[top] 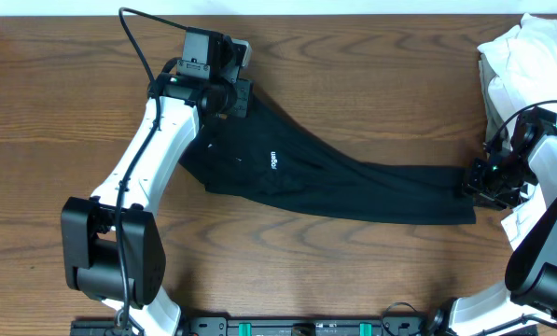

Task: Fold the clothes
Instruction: 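Pull the left end up and right with the left gripper, right gripper holding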

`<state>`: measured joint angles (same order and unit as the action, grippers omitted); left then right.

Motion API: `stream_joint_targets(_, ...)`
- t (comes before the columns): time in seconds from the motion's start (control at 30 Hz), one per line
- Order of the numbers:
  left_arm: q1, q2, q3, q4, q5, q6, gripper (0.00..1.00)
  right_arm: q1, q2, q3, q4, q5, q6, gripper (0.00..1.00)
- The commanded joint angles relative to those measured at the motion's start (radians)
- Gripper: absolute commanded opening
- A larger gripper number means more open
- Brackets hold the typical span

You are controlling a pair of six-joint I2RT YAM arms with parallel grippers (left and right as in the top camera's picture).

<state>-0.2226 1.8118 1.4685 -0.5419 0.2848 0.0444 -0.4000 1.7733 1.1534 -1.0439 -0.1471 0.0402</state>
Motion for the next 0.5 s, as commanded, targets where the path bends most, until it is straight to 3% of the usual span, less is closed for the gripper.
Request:
stream_joint_targets(0.0,0.005,-0.001,0.011,0.001,-0.006,-0.012,0.06,-0.006,-0.015,-0.006,-0.005,-0.015,-0.011,0.41)
stream_joint_targets(0.33,0.005,-0.001,0.011,-0.002,-0.006,-0.012,0.06,-0.006,-0.015,-0.053,0.069,-0.014,-0.011,0.43)
stream_joint_targets(0.47,0.005,-0.001,0.011,-0.002,-0.006,-0.012,0.06,-0.005,-0.015,-0.064,0.076,-0.014,-0.011,0.33)
